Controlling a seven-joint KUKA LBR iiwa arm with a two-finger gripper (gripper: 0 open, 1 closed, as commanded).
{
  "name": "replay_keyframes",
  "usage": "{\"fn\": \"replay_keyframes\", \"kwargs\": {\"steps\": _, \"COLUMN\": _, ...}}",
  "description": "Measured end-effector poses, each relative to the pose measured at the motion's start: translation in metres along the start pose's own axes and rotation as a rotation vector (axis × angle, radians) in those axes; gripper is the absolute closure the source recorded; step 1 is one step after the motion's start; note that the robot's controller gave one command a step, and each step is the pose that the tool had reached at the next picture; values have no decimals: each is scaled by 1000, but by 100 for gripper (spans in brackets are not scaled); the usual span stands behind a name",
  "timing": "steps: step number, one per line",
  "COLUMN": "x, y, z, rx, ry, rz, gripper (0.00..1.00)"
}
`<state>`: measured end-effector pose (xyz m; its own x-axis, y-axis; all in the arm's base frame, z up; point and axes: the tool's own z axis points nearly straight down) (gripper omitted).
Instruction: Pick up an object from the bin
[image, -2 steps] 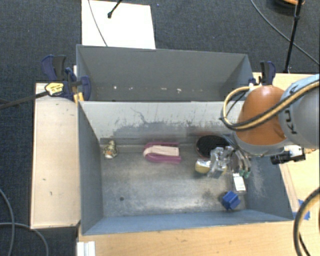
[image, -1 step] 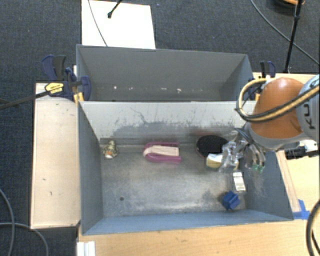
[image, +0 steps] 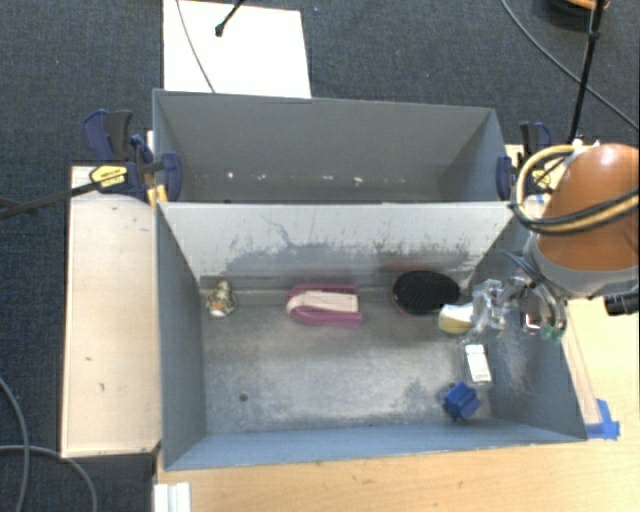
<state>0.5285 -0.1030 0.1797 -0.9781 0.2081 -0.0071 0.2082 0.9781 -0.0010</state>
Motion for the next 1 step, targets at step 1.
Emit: {"fn": "replay_keyframes", "kwargs": {"steps": 1, "x": 16, "y": -2, "z": -21, "rx": -1, "ry": 1, "rz": -13, "gripper": 100}}
